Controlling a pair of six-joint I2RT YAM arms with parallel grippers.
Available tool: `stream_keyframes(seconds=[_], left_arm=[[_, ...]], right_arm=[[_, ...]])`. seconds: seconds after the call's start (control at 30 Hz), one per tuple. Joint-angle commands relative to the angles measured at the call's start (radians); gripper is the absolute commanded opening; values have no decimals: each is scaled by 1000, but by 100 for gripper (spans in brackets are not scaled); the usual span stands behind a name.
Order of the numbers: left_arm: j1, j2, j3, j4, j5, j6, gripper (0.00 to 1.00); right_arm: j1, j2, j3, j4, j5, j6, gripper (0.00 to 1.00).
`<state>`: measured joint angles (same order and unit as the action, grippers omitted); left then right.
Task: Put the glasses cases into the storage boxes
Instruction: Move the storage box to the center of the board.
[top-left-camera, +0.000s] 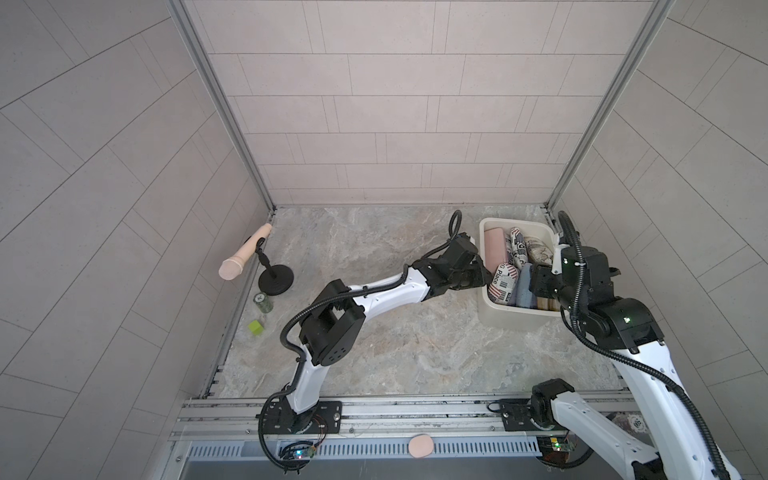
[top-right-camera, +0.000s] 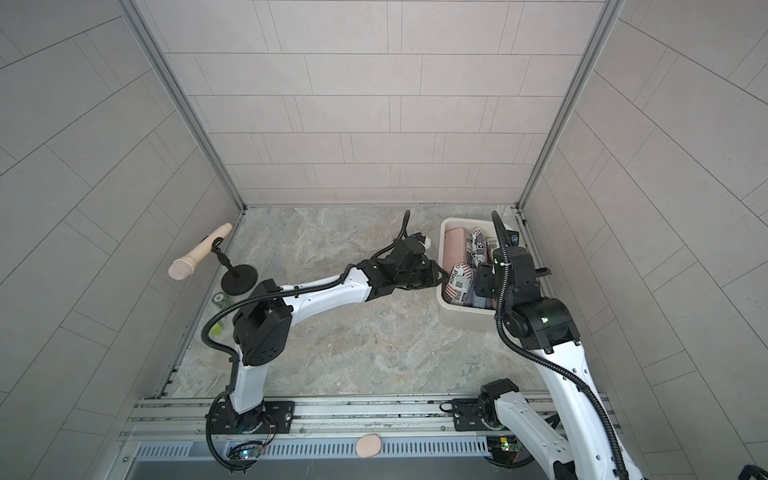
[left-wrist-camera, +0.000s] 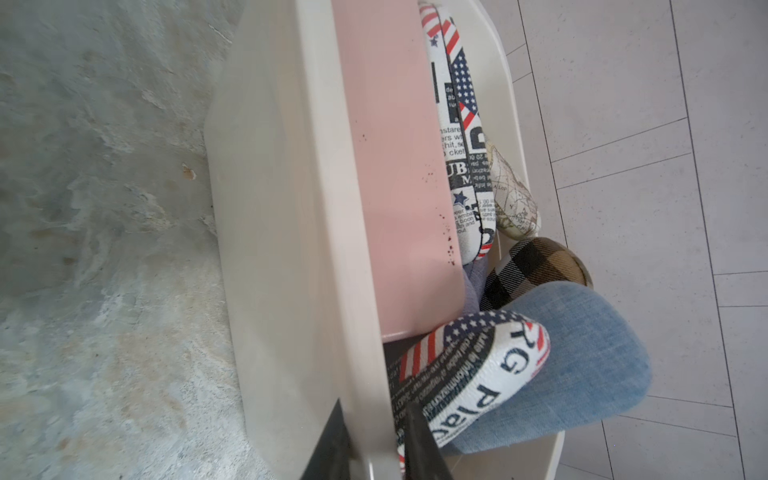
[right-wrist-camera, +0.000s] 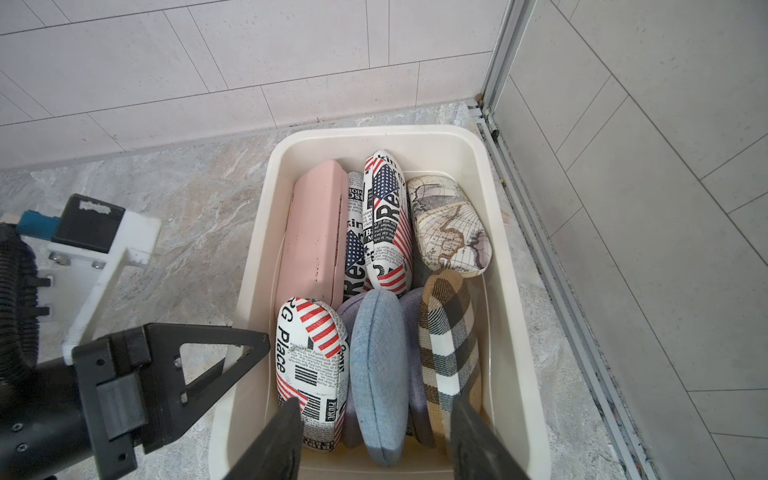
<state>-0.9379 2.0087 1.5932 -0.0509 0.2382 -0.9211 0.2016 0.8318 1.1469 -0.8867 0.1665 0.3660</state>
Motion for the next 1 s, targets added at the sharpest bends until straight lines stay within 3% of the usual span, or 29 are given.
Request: stream_keyframes(seconds=[0.0,0.2,0.5,0.8,0.97], left_arm=[[24,-107,-29,17,-23,39,0],[55,-196,-87,14,-62,65,0],[148,-426,-319,32,-154,89,0],[223,-727,-544,-71,-366,112,0],[230,-785,-609,-107,-435,79,0]], right_arm=[[-7,-10,-1,1,0,-9,58],[-10,2,1,17,-16,-7,58],[-10,42,-27,53,-74,4,56],[-9,129,-72,151,-235,50,53],[-7,236,-90,237,-386,111,53]])
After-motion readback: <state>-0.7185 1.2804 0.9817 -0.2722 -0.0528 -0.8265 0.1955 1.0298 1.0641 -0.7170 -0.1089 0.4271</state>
